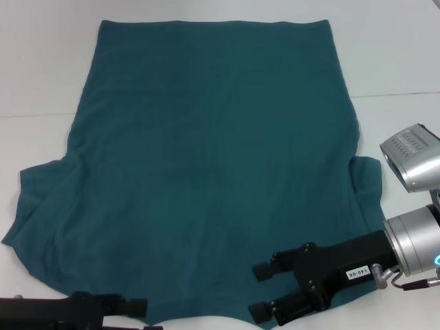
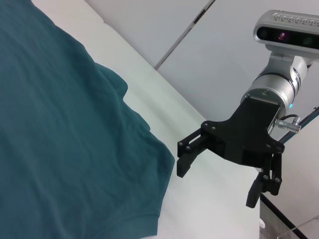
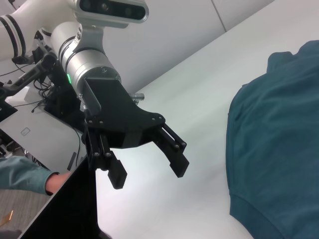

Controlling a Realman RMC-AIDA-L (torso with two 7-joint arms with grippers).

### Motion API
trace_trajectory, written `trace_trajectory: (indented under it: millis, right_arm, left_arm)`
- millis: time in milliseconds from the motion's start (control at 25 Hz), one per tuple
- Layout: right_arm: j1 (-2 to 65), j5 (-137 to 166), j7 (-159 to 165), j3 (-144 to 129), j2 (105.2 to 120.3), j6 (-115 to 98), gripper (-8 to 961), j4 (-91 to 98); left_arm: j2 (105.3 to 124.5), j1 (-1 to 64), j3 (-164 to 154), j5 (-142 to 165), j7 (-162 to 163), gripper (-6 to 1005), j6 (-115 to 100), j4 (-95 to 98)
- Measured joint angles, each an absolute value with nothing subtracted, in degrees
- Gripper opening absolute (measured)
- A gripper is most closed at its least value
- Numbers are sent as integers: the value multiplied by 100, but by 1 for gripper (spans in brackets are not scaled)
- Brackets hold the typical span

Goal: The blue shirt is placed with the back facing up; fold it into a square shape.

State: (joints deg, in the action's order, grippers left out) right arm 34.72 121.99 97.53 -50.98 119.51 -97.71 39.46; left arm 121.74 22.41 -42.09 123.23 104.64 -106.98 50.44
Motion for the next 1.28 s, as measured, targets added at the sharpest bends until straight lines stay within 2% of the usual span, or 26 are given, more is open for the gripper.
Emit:
trace_trajectory:
  millis: [560, 920, 1080, 1280]
  right_arm:
    - [3472, 12197, 9805, -5063, 11951, -9789, 946, 3937]
    - [3530, 12151, 10424, -4832, 11885, -9578, 945, 3940]
    - [3829, 12135, 11767, -4449, 11682, -9085, 945, 3948]
    - [4380, 12125, 13512, -4180, 11158, -8381, 945, 3844]
  left_arm:
    - [12154, 2241, -4158, 12313, 10678, 842, -10709, 5036]
    - [12109, 2344, -3870, 12273, 11289, 840, -10539, 5031]
    - [11964, 2561, -3511, 12269, 12511, 840, -10041, 4841]
    - [11659, 2872, -2789, 12271, 13612, 840, -9560, 4212]
